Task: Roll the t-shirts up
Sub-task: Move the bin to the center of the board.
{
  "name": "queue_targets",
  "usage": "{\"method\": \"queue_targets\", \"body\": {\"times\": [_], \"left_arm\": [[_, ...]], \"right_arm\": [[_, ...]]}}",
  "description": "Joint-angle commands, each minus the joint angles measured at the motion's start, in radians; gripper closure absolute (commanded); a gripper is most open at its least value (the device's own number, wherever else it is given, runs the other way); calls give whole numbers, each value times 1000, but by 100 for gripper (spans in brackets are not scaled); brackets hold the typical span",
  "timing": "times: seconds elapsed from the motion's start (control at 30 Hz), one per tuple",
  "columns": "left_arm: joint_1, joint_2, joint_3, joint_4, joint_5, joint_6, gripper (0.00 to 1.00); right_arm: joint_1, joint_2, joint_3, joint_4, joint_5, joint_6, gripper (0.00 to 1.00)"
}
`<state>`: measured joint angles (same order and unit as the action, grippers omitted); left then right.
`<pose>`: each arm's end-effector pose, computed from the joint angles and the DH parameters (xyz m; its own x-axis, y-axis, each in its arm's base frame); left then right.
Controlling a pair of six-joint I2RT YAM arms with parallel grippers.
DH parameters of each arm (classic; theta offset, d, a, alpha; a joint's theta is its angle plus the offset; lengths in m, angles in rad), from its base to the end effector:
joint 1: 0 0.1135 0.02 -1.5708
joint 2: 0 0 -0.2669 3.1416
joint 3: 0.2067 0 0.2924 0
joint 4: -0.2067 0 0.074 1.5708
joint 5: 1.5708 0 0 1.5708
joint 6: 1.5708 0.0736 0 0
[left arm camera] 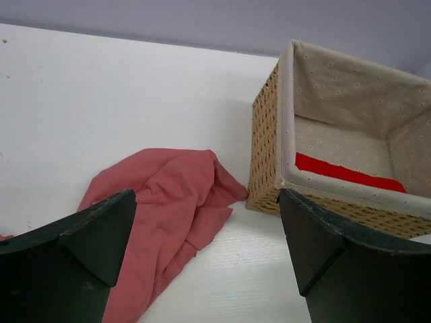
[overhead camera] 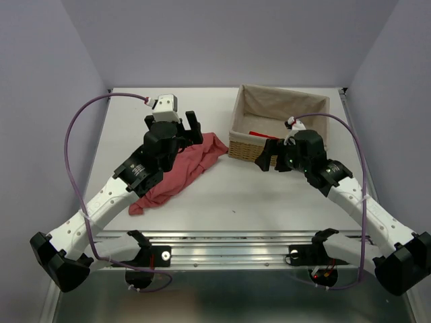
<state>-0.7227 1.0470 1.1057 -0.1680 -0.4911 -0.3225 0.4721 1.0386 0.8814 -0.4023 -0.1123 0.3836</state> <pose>0.2530 -0.1769 0.4062 -0.1510 -0.2395 -0.9591 0.1938 0.9442 -0.2663 0.2646 0.1444 0.2799 -0.6391 0.0912 -0.7637 -0.3206 0.8710 0.3724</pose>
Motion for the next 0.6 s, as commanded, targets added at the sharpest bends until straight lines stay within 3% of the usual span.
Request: {"method": "queue_targets", "body": {"times": [0.0, 0.3, 0.57], "left_arm": [[3, -7, 2, 44, -20, 16, 2], [3, 4, -3, 51, -24, 5, 2], [3, 27, 8, 42, -40, 3, 2]], "right_arm": [[10, -8, -24, 46, 32, -14, 0], [10, 60, -21, 2, 117, 4, 0], [10, 158, -2, -87, 410, 47, 0]]}}
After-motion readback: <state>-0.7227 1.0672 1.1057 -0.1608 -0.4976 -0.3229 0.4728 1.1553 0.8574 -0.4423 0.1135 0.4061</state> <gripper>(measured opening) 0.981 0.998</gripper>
